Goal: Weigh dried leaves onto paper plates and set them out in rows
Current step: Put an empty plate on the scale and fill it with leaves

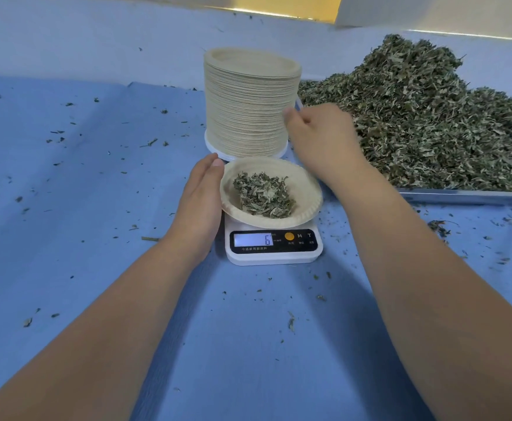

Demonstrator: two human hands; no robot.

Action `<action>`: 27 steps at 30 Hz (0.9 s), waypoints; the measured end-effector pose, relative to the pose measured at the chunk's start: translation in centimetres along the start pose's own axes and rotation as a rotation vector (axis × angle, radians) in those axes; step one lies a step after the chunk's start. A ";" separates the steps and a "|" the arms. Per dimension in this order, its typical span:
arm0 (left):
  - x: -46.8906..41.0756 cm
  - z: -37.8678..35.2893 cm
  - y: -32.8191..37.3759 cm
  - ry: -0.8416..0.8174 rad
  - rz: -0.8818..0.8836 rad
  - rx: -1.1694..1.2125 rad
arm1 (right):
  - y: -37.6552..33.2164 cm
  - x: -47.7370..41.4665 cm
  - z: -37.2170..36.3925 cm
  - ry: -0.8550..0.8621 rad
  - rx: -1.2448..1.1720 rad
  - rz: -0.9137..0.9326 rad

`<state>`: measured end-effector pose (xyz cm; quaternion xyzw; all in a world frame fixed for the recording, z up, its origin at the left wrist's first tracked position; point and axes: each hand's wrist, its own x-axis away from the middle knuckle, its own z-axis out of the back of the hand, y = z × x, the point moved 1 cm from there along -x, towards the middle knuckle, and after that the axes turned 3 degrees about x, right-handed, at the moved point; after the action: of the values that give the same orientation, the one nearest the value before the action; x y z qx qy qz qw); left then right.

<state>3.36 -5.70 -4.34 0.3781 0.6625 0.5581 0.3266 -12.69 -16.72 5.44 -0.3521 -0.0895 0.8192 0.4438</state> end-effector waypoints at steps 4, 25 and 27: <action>-0.2 0.1 -0.1 -0.012 -0.010 0.013 | -2.5 0.8 -1.4 -0.252 0.143 0.084; 0.3 0.0 0.1 0.000 -0.012 0.003 | 8.6 4.2 1.9 0.206 -0.033 -0.210; 0.3 0.0 0.1 0.000 -0.016 0.007 | 8.7 4.6 2.1 0.185 0.196 -0.175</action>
<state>3.20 -5.44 -4.24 0.3739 0.6675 0.5532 0.3296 -21.49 -17.87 0.71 -0.3720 0.0017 0.7463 0.5520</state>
